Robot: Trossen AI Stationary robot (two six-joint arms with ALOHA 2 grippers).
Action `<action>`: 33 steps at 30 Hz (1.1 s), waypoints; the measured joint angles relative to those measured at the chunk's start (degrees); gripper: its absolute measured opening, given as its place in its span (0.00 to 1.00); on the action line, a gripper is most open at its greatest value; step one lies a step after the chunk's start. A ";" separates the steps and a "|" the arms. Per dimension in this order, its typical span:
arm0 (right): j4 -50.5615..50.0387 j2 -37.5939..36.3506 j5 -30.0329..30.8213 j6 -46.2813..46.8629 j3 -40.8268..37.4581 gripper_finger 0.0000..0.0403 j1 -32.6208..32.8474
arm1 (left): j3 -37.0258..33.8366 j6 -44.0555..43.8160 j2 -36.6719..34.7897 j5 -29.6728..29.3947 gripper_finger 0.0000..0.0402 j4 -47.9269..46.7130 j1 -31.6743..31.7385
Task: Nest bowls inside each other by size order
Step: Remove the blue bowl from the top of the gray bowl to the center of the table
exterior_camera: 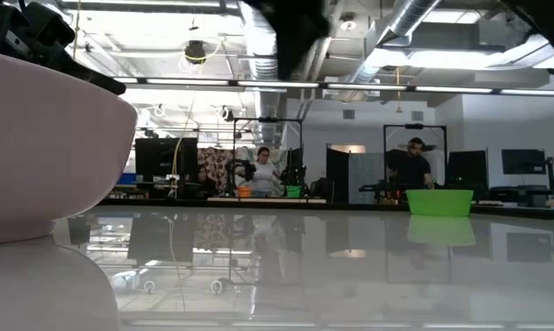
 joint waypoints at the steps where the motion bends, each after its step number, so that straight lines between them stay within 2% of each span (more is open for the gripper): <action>1: -2.23 -1.63 1.70 1.87 -2.00 0.39 -1.04 | 0.01 0.00 0.00 0.00 0.00 0.00 0.00; 5: -0.35 -11.62 3.05 3.91 -15.67 0.39 -6.25 | 0.01 0.00 -0.02 -0.06 0.00 0.00 0.01; 11: 11.13 -29.79 -1.42 8.85 -43.80 0.41 -17.96 | -0.01 -0.10 0.00 0.02 0.00 0.00 0.00; 14: 18.69 -36.66 -5.50 10.45 -55.34 0.46 -23.66 | -0.01 -0.29 -0.01 -0.04 0.00 0.00 0.00; 18: 29.26 -40.07 -11.18 8.63 -65.96 0.58 -28.09 | 0.01 -0.28 0.00 -0.51 0.00 0.00 0.01; 22: 44.36 -40.51 -20.79 5.80 -70.20 0.65 -26.52 | 0.00 -0.31 0.00 -0.55 0.00 0.00 0.00; 25: 56.06 -39.51 -24.80 5.11 -69.60 0.66 -21.51 | 0.02 -0.33 0.00 -0.57 0.00 0.00 0.00; 28: 61.95 -39.60 -23.91 4.22 -67.30 0.67 -15.27 | 0.02 -0.35 -0.02 -0.57 0.00 0.00 0.00; 33: 66.71 -39.07 -20.67 10.42 -65.26 0.67 -6.17 | 0.01 -0.42 -0.02 -0.57 0.00 0.00 0.01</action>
